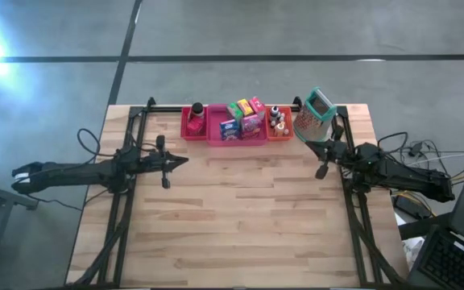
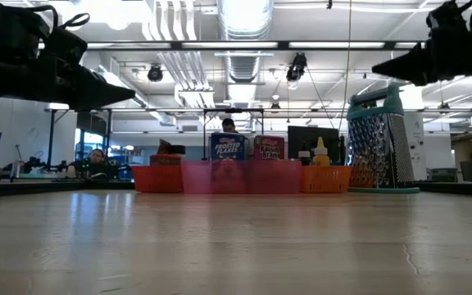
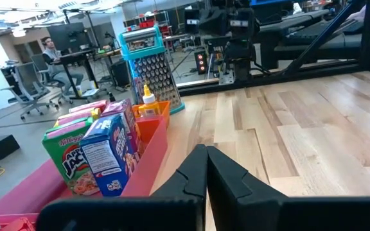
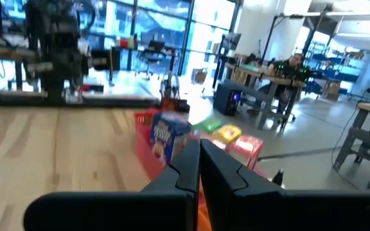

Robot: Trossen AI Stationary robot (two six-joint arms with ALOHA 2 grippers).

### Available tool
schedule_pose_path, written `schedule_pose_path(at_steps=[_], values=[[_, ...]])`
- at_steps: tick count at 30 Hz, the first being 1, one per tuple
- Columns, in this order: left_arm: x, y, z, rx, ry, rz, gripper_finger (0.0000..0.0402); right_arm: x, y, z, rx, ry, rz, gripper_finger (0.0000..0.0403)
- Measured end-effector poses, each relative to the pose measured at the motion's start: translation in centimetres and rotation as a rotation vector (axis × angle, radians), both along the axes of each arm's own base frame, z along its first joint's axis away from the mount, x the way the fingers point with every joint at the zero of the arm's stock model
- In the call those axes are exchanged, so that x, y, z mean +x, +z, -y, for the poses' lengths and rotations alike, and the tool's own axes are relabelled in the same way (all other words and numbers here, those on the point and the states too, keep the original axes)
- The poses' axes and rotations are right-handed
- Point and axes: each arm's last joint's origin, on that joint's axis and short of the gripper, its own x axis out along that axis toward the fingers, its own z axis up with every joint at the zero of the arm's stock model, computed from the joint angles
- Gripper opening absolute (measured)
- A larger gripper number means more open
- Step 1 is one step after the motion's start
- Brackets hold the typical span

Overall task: Pick & Place Kitchen Items
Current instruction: Return to Home Position

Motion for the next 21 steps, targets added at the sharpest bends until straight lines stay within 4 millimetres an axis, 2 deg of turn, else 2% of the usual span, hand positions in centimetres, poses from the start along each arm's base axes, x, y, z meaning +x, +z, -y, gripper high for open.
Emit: schedule_pose_path(at_steps=[8, 17, 21], values=[[-0.2, 0.2, 0.1, 0.002, -0.007, 0.014, 0.0007, -0.4, 1.8, -0.1, -0.01, 0.0, 0.048, 0.0008], [-1.7, 1.6, 1.5, 0.015, -0.093, 0.153, 0.0007, -0.4, 1.7, -0.1, -0.006, 0.001, 0.041, 0.0008], [-2.6, 1.0, 1.9, -0.042, -0.127, 0.121, 0.0007, -0.4, 1.6, -0.1, -0.005, 0.001, 0.039, 0.0008]])
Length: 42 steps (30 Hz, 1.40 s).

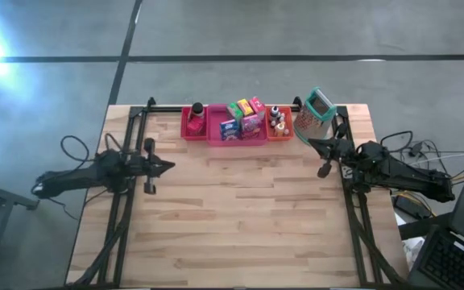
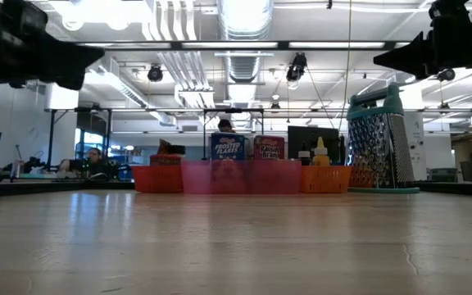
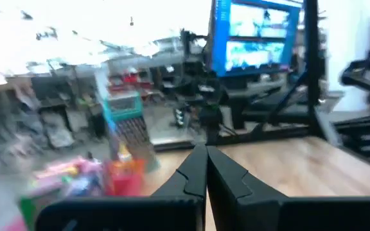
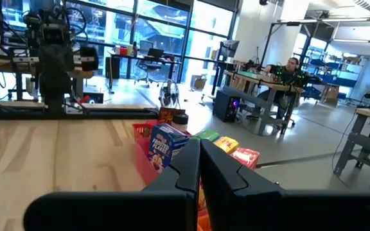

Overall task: Pick & Place Kitchen Items
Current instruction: Return to Home Position

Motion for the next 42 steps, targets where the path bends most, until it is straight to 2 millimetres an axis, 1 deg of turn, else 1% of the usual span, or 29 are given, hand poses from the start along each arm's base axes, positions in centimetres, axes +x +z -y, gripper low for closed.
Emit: schedule_pose_path(at_steps=[3, 7, 12, 16, 42], values=[[-0.28, -0.83, 0.2, -0.057, -0.025, -0.072, 0.0007, 0.01, -0.02, 0.0, 0.0, 0.001, -0.002, 0.0008], [-0.21, -1.05, 0.17, -0.033, -0.017, -0.098, 0.0007, 0.09, -0.09, 0.02, 0.002, 0.001, -0.01, 0.0008], [-0.27, -1.05, 0.24, -0.04, -0.013, -0.094, 0.0007, 0.12, -0.18, 0.02, 0.003, 0.002, -0.017, 0.0008], [-0.25, -1.05, 0.6, -0.104, -0.053, -0.094, 0.0007, 0.17, -0.23, 0.03, 0.004, 0.001, -0.022, 0.0008], [-0.23, -0.97, 0.65, -0.103, -0.058, -0.085, 0.0007, 0.17, -0.23, 0.03, 0.004, 0.0, -0.022, 0.0008]])
